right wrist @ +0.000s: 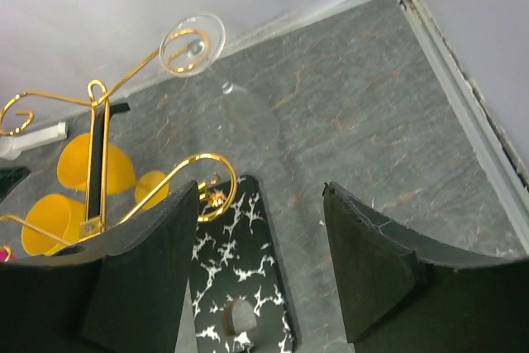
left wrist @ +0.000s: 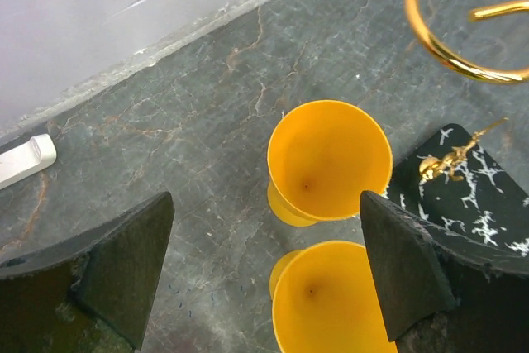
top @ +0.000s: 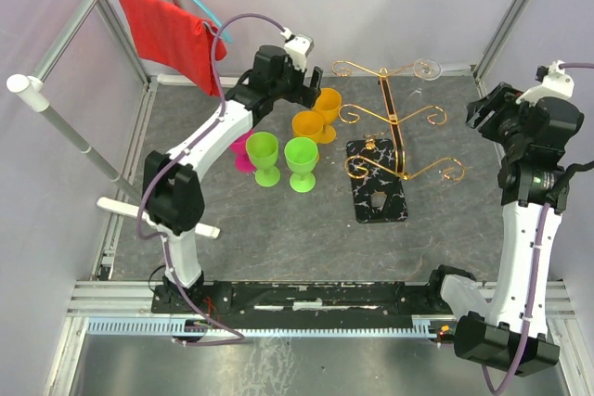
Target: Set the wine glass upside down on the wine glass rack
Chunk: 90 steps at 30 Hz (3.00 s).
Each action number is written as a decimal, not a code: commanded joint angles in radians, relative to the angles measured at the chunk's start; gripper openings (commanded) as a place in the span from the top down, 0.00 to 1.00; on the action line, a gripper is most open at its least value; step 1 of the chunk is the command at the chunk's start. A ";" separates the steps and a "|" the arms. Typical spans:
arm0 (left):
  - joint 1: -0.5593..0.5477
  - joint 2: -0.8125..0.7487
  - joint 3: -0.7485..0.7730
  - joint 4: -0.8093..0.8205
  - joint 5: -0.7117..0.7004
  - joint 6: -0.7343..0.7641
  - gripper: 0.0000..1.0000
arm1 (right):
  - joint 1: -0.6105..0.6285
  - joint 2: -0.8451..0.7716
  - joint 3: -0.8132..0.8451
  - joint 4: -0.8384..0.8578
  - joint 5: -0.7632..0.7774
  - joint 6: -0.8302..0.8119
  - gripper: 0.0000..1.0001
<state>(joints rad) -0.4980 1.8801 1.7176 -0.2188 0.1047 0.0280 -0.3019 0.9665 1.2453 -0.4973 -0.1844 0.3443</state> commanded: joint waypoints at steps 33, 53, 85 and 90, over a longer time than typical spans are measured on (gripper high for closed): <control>-0.039 0.189 0.284 -0.129 -0.231 0.096 0.97 | 0.032 -0.011 0.074 -0.113 -0.126 0.033 0.36; 0.041 -0.477 -0.195 0.219 -0.209 0.169 0.97 | 0.324 0.240 0.358 -0.052 -0.176 0.275 0.34; -0.200 -0.826 -1.139 1.664 -0.265 0.580 0.97 | 0.906 0.533 0.434 0.403 -0.011 0.703 0.32; -0.214 -0.803 -1.164 1.756 -0.274 0.623 0.97 | 0.931 0.563 0.442 0.412 -0.011 0.712 0.33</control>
<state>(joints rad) -0.7002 1.0679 0.5648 1.3457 -0.1551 0.5526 0.6079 1.5143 1.6539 -0.1543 -0.2123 1.0336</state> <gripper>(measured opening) 0.054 0.674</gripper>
